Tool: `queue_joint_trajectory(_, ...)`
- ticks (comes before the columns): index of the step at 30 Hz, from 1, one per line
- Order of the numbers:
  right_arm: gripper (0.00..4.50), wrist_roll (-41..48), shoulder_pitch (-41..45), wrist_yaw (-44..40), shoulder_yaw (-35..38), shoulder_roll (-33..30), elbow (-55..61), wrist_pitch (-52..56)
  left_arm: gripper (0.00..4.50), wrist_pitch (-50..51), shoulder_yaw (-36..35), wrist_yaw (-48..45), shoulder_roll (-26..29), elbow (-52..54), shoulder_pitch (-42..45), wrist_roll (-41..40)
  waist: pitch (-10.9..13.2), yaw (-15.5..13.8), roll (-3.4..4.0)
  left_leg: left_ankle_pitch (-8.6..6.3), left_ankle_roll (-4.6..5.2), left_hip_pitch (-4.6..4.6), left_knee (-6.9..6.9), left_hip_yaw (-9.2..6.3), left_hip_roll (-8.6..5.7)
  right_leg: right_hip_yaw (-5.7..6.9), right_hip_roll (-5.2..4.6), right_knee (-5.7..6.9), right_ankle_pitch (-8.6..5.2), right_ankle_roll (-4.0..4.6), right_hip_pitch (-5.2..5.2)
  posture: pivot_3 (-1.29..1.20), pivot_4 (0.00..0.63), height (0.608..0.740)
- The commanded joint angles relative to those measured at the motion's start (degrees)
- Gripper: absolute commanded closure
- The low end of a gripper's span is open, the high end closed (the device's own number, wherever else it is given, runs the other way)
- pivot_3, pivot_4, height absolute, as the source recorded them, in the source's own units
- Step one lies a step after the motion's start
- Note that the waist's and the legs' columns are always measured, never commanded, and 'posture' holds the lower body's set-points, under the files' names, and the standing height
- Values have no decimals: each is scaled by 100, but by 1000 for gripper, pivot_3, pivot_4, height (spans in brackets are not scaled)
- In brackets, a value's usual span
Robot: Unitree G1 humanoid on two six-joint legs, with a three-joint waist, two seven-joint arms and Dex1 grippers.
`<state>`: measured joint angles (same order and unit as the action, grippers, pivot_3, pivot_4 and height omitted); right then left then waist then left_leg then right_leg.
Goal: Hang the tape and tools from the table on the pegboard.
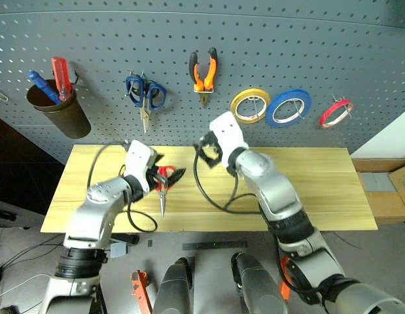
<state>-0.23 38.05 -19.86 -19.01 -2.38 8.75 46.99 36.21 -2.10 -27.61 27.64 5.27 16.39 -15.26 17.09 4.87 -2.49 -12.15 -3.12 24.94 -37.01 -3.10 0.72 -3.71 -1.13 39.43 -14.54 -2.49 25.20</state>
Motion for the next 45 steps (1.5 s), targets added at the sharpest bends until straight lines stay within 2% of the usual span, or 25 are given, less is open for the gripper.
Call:
queue_joint_trajectory(1, 34, 420, -148, -434, -192, -130, 1012, 729, 0, 772, -18, 839, -225, 153, -78, 323, 0, -2, -1, 0, 0, 0, -1, -3, -1, 1, 0, 4, 0, 0, -1, -77, 248, 740)
queue_joint_trajectory(6, 34, 629, -359, -328, -170, -82, 1404, 1264, 0, 1318, -170, 1548, -804, -286, -123, 449, -12, -3, -11, 3, 1, -16, -9, -6, -3, 3, 2, 15, 0, -1, -17, -84, 251, 740)
queue_joint_trajectory(11, 34, 705, -379, -223, -223, -92, 1531, 1386, 0, 1416, 68, 1808, -941, -898, 215, 748, -13, -3, -13, 4, 0, -16, -12, -8, -5, 5, 2, 21, 0, -1, -15, -94, 253, 740)
queue_joint_trajectory(18, 34, 730, -375, -218, -247, -182, 1556, 1415, 0, 1235, -133, 2136, -1251, -1642, 642, 864, -19, -2, -19, 4, -1, -16, -10, -5, -7, 4, -2, 15, 0, -1, -17, -108, 255, 740)
queue_joint_trajectory(22, 0, 767, -352, -241, -231, -281, 1596, 1449, 859, 1177, -148, 2086, -1303, -1748, 674, 874, -22, 9, -18, 4, 0, -16, -9, -4, -6, 4, -2, 15, 0, -1, -17, -129, 258, 740)
queue_joint_trajectory(29, 0, 929, -291, -352, -11, -675, 1811, 1562, 3312, 920, -258, 1852, -1279, -1310, 457, 725, -23, 14, -19, 4, -1, -16, -9, -4, -5, 4, -2, 13, 0, -1, -17, -130, 258, 740)
queue_joint_trajectory(30, 0, 978, -292, -379, 46, -752, 1885, 1595, 3429, 853, -342, 1822, -1336, -1142, 390, 636, -23, 14, -19, 4, -1, -16, -8, -4, -5, 4, -2, 12, 0, -1, -17, -126, 259, 740)
queue_joint_trajectory(34, 0, 1264, -277, -529, 378, -999, 2342, 1857, 3424, 481, -403, 1778, -1358, -399, -49, 611, -22, 11, -20, 4, 0, -13, -4, -5, -4, 3, -5, 3, 0, -1, -17, -120, 260, 740)
queue_joint_trajectory(38, 0, 1566, -267, -819, 668, -1447, 2769, 1939, 3424, -159, -333, 1582, -1168, 511, -758, 700, -23, 22, -19, 3, 0, -13, 0, -2, 0, 0, -4, 0, 0, -1, -16, -120, 261, 740)
queue_joint_trajectory(41, 0, 1794, -338, -1270, 857, -2007, 3014, 1548, 3424, -1010, -265, 1339, -826, 1256, -1344, 935, -22, 21, -19, 3, 0, -13, 2, -1, 0, -1, -3, -8, 0, -1, -17, -117, 263, 740)
queue_joint_trajectory(45, 0, 1953, -501, -1627, 1138, -2437, 3005, 792, 3424, -2027, -374, 1212, -526, 1919, -1775, 1145, -23, 6, -17, 3, 1, -13, 5, -2, 1, 3, 0, -35, -1, 0, -28, -114, 265, 740)
